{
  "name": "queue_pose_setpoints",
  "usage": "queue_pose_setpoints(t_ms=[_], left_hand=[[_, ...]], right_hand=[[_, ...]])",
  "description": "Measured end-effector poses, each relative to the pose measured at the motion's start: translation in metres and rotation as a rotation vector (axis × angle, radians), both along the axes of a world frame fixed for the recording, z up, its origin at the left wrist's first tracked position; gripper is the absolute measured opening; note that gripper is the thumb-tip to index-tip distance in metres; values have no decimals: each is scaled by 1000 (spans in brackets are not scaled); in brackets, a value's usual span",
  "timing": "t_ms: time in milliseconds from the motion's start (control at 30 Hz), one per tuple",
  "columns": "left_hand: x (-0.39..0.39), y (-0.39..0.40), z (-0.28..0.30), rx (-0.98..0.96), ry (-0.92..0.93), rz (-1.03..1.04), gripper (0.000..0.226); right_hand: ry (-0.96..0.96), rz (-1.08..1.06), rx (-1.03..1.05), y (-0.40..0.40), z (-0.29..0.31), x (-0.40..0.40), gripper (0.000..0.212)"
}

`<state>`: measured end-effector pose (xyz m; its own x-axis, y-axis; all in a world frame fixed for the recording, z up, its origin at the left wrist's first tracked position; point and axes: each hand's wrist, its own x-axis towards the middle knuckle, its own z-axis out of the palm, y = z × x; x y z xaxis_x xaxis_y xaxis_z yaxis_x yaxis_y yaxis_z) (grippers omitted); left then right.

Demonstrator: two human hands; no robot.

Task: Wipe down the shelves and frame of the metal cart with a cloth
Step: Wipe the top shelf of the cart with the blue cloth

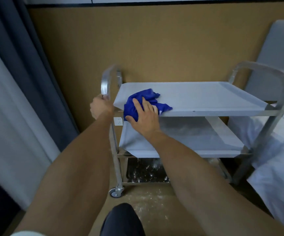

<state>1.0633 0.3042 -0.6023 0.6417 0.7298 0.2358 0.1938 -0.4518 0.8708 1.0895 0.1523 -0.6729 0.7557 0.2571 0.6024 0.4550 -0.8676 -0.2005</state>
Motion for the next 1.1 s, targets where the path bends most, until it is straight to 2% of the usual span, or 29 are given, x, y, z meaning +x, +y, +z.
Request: queue_pose_setpoints(t_ms=[67, 167, 300, 433, 533, 567, 633, 667, 767, 900, 1100], left_hand=[[-5, 10, 1, -3, -8, -53, 29], [-10, 19, 1, -10, 17, -68, 29], [-12, 13, 1, 34, 133, 22, 39], [-9, 3, -1, 55, 192, 58, 38], [-7, -13, -11, 37, 226, 77, 35], [-6, -23, -18, 74, 236, 118, 42], [-8, -47, -32, 274, 198, 155, 65], [-6, -59, -39, 402, 159, 111, 71], [2, -100, -48, 653, 85, -71, 68], [26, -155, -39, 619, 37, -182, 58], [49, -224, -46, 680, -48, -264, 62]], right_hand=[[10, 75, -13, 48, 5, -7, 75], [34, 73, 29, 82, 8, -11, 71], [-46, 85, 65, 73, 1, -3, 67], [-27, 44, 138, 51, -3, -7, 66], [-66, -23, 142, 7, -11, -5, 68], [-74, -49, 133, -11, -15, -3, 68], [-73, -104, 141, -48, -20, 3, 67], [-70, -136, 166, -65, -22, 4, 66], [-66, -244, 304, -108, -23, 9, 64], [-32, -396, 511, -170, -17, 20, 61], [13, -646, 858, -301, -2, 54, 61]])
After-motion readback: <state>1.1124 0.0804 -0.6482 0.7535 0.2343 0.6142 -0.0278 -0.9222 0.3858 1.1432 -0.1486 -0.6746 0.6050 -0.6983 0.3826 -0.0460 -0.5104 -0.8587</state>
